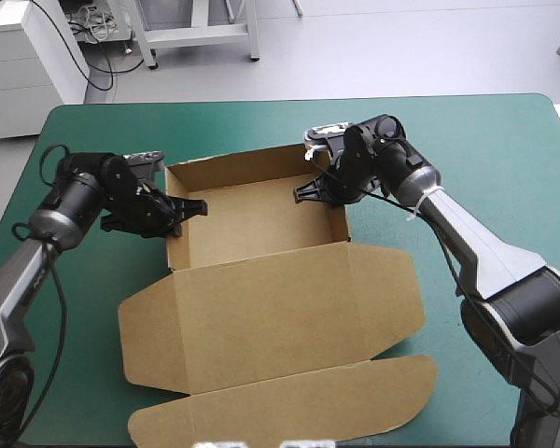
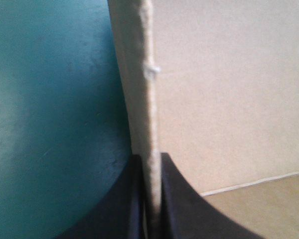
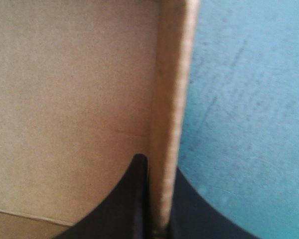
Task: Fold the box
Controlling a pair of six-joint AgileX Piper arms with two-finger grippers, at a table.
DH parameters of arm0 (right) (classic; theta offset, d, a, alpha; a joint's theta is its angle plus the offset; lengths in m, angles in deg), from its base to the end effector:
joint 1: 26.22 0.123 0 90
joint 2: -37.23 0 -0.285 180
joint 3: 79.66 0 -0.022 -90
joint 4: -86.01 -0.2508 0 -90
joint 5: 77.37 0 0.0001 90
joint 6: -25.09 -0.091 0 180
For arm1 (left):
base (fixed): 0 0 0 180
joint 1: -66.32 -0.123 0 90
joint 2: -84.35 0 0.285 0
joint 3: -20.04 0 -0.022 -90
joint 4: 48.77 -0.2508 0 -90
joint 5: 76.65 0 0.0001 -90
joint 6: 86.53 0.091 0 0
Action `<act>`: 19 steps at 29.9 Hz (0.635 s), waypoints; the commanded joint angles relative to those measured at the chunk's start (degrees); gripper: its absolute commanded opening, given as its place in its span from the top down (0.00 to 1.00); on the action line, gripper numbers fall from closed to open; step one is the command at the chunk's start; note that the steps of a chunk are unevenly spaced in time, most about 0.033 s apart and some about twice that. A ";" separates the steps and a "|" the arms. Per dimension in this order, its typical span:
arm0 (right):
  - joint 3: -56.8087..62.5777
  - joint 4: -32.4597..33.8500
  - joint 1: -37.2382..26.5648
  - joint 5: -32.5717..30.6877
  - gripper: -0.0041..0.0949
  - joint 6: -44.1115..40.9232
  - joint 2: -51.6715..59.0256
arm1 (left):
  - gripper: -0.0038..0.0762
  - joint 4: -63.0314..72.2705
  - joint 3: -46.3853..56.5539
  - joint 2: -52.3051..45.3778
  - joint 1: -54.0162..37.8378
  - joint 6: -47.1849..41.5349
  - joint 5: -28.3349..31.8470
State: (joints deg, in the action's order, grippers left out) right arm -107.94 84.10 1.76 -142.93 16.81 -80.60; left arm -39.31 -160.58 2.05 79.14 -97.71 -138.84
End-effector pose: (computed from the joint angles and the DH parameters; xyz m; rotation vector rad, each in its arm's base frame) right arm 0.3713 0.2004 0.3165 -0.4574 2.6911 0.2308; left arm 0.3111 -0.0844 0.3123 -0.0306 2.8031 -0.3265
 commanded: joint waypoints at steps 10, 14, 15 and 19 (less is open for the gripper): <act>12.17 3.42 -1.41 -0.74 0.98 -1.34 4.40 | 0.96 1.64 -4.38 8.78 7.15 0.42 5.29; 12.67 3.41 -1.41 0.89 0.98 -1.75 4.02 | 0.96 1.62 -4.38 9.92 7.19 4.52 4.46; 12.80 3.41 -1.41 1.22 0.98 -1.65 4.02 | 0.96 1.62 -4.38 9.98 7.19 5.34 4.33; 12.63 3.64 -1.41 1.41 0.97 0.10 4.02 | 0.96 2.02 -4.38 9.98 7.19 5.90 4.19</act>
State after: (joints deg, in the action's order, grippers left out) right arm -94.87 87.54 0.34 -141.24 13.02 -78.90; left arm -39.74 -164.28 12.53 85.47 -94.18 -137.96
